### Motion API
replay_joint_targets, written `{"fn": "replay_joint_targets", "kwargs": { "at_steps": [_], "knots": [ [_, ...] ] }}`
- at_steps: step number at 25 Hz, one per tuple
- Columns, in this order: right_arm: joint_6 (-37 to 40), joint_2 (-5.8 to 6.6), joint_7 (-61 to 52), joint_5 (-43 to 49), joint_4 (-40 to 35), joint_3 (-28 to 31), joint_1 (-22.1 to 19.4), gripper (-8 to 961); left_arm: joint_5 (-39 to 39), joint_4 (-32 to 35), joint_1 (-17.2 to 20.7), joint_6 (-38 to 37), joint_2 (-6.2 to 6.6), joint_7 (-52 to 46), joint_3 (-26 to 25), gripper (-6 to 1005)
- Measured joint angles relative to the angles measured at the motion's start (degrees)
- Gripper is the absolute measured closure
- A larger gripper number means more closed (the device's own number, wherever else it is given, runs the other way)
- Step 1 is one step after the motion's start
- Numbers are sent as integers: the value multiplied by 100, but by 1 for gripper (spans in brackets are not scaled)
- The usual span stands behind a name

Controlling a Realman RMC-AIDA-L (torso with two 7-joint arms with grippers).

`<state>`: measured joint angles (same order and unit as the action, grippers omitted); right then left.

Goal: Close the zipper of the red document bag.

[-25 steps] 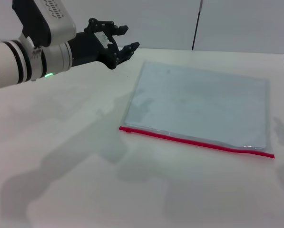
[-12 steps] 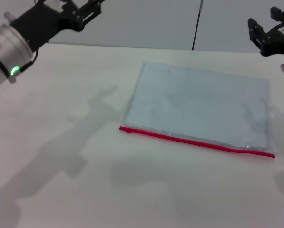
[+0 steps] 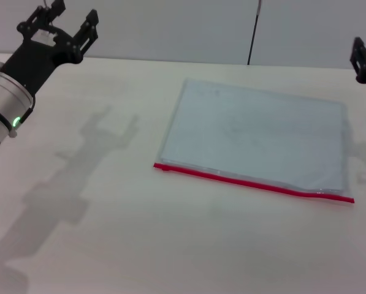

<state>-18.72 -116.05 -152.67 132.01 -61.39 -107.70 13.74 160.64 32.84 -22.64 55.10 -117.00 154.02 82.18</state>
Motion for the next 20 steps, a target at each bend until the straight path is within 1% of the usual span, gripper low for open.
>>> {"fn": "replay_joint_targets", "kwargs": {
  "at_steps": [3, 6, 9, 16, 20],
  "knots": [
    [-621, -12, -66, -152, 257, -265, 21, 466, 284, -514, -221, 167, 0, 284, 0, 321],
    [-1320, -12, -341, -185, 591, -617, 49, 466, 495, -905, -353, 429, 1, 413, -6, 321],
    [-1417, -11, -405, -189, 674, -658, 83, 466, 526, -1034, -429, 566, 5, 431, -10, 321],
    [-1458, -12, -537, -196, 899, -668, 259, 466, 524, -1199, -566, 623, 6, 400, -2, 321],
    [-1515, -14, -606, -198, 996, -707, 376, 466, 534, -1258, -582, 636, 8, 403, -10, 321]
  ]
}}
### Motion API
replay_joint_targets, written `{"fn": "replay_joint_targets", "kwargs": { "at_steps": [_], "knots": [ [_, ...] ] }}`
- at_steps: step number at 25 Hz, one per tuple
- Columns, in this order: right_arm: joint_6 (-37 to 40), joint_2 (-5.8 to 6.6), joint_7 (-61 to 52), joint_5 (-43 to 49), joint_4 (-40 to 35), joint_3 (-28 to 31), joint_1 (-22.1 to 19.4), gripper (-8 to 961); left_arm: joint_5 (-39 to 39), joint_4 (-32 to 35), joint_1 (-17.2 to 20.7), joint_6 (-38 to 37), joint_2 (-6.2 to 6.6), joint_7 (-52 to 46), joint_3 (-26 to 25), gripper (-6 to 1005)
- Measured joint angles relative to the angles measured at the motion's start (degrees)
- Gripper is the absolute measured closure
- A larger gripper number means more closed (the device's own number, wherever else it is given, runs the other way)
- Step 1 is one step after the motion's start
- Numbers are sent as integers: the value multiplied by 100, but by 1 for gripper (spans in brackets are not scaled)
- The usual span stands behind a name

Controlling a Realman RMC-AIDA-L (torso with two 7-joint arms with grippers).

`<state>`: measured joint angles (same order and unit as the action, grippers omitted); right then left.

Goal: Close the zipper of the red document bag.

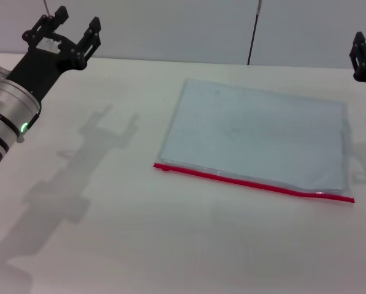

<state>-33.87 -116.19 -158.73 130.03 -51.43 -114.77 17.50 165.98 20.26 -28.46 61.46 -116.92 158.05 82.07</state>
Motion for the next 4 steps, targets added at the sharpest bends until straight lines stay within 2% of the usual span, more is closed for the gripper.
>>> {"fn": "replay_joint_targets", "kwargs": {
  "at_steps": [4],
  "knots": [
    [-104, -3, -122, -3, 56, -38, 8, 466, -13, -41, -27, 10, -9, 27, 10, 321]
  ]
}}
